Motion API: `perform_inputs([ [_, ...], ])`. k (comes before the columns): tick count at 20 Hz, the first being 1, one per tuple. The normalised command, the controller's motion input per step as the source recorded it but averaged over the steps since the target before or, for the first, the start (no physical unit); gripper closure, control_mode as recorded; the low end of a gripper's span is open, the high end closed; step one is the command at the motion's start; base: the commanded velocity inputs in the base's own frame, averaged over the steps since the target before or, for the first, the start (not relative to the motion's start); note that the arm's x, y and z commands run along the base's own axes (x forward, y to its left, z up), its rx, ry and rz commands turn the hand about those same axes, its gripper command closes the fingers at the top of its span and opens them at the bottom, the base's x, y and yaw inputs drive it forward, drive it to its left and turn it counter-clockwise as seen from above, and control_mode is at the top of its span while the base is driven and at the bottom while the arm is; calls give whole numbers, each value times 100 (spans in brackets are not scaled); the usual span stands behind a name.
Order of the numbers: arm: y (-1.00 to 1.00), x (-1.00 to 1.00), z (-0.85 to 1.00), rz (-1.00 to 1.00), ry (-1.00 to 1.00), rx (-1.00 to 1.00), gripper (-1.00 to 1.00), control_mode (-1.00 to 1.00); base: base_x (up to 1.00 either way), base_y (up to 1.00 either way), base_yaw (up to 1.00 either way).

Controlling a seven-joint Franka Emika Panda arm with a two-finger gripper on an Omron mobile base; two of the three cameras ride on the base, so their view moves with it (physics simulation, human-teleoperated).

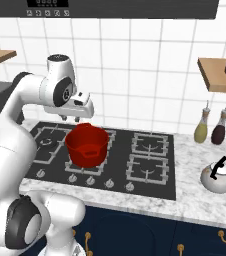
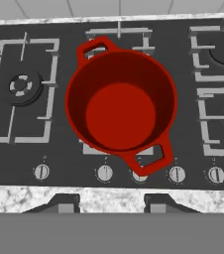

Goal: Pick the kettle from the counter and place it on a stove burner. Then turn the burner on.

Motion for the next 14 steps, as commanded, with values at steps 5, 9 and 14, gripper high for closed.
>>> perform_inputs([
  [5,-35,-17,0,0,-1,0,-100,-100,0,0,0],
  [9,-100,-69,0,-11,-1,1,-100,-100,0,0,0],
  [14,-100,-63,-2,-12,0,5,-100,-100,0,0,0],
])
